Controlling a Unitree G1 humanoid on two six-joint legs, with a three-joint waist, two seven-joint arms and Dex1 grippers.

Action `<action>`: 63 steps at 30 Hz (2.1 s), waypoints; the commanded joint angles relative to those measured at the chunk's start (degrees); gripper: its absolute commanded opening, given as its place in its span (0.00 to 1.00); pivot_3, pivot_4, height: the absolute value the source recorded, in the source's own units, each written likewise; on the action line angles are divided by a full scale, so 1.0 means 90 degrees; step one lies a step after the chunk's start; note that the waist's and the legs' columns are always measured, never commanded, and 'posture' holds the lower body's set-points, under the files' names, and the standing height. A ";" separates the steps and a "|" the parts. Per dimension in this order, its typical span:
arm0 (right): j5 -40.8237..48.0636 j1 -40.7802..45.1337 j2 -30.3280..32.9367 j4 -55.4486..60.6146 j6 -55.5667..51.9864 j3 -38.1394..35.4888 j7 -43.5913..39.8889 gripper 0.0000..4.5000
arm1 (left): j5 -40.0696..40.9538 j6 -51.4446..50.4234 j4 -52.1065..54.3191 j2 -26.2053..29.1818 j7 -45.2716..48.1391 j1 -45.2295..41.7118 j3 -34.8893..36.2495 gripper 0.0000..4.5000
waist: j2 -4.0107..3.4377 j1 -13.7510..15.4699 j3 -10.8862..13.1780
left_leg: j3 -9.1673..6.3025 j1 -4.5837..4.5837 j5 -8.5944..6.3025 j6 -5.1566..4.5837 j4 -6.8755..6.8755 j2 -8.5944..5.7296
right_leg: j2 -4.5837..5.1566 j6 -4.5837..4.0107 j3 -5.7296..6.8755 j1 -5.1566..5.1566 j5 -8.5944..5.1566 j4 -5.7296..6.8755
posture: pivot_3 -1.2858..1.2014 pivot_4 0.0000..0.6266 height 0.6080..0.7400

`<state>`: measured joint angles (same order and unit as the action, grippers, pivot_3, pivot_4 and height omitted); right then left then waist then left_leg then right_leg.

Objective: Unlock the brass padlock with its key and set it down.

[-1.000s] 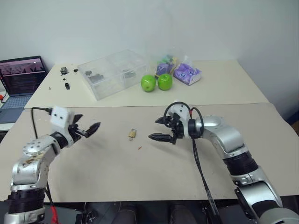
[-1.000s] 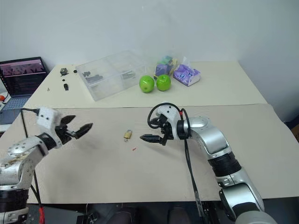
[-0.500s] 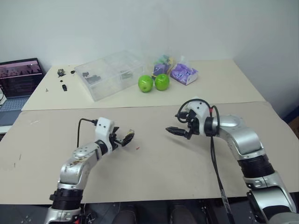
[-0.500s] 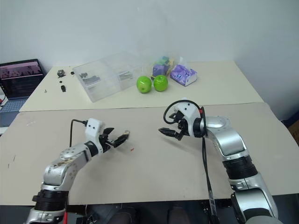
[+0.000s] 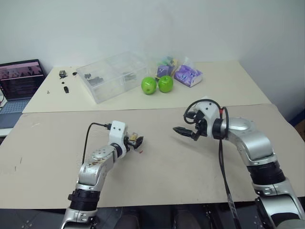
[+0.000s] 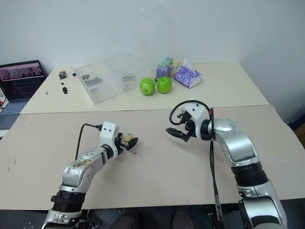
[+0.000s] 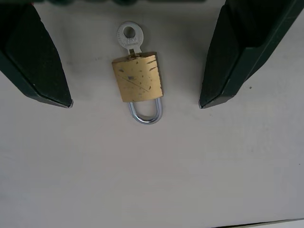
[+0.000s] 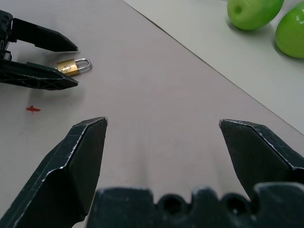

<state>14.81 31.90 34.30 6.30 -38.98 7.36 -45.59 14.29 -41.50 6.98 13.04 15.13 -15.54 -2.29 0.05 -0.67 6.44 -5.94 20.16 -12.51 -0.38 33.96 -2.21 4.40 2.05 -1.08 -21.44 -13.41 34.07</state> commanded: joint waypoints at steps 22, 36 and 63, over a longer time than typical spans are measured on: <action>-0.0020 0.0219 0.0001 0.0112 0.0141 -0.0127 0.0094 1.00 | -0.0516 0.0454 -0.0293 0.0842 0.1275 -0.0573 -0.0578 0.18 | -0.0003 0.0009 -0.0005 | -0.0002 -0.0008 0.0000 0.0000 -0.0001 -0.0002 | 0.0001 0.0001 0.0011 0.0017 -0.0001 -0.0006 | 0.52 0.24 1.00; -0.0043 0.0103 -0.0035 0.0264 0.0078 -0.0236 0.0313 1.00 | -0.0581 0.2544 -0.1083 0.1824 0.4977 -0.1545 -0.2000 0.18 | -0.0004 -0.0006 -0.0005 | -0.0003 0.0002 0.0000 -0.0001 -0.0002 0.0000 | -0.0001 -0.0005 0.0016 0.0009 -0.0005 -0.0006 | 0.52 0.24 1.00; 0.0478 -0.0061 0.1128 0.1350 -0.0404 -0.0134 -0.0842 1.00 | 0.0176 0.2175 -0.1107 0.2540 0.6537 -0.1470 -0.1043 0.98 | -0.0011 -0.0164 0.0000 | -0.0003 0.0002 -0.0039 -0.0071 0.0036 0.0013 | -0.0018 0.0005 0.0011 0.0010 -0.0011 0.0002 | 0.52 0.24 1.00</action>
<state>17.28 29.74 43.31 15.26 -42.39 6.22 -50.25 13.07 -20.49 -6.43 34.41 72.67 -29.53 -14.73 -0.05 -2.14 6.44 -5.98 20.16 -12.87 -1.03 34.27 -2.06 4.21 2.09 -0.98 -21.35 -13.50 34.09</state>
